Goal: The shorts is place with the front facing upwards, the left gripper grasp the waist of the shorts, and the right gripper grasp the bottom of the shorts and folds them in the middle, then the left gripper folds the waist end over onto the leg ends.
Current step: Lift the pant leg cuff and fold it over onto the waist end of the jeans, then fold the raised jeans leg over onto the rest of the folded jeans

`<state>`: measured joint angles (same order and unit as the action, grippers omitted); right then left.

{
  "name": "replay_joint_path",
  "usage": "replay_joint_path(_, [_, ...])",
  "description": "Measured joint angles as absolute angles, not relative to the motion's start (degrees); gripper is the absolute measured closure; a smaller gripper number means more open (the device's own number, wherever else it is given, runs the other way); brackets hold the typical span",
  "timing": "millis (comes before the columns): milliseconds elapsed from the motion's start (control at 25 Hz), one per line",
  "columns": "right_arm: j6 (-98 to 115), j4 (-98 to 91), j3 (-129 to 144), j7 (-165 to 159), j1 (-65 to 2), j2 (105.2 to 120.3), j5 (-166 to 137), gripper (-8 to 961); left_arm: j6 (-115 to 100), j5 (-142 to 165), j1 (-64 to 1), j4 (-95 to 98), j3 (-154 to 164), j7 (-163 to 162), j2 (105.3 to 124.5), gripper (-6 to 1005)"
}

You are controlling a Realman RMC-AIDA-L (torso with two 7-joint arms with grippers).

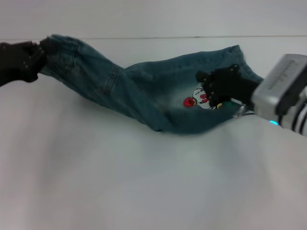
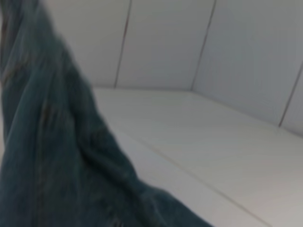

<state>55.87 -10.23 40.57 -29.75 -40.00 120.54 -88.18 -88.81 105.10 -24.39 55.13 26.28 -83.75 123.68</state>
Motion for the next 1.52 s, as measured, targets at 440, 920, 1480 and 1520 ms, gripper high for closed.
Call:
replay_joint_path(440, [48.57,2.09,40.62,-18.98,-48.12,121.24,-88.44,954,-94.28,100.85,-27.84,58.81,26.74,-90.34,123.54,974])
replay_joint_path(920, [48.77,9.65,39.41,-16.53,-53.09,121.56,-96.85,954,-94.8,99.41,-28.45,59.75,32.85,-91.72,123.79,976])
replay_joint_path(1480, [74.68,-18.92,33.72,-33.55,-30.52,119.7,-97.14,955,-83.52,99.46,-28.62,59.26,46.69,-89.84,123.9,978])
replay_joint_path(1520, [76.72,-21.31,34.07,-35.44,-28.79,119.59,-97.51,955,-82.48,99.43,-28.78,59.11,48.1,-89.8,123.96,977])
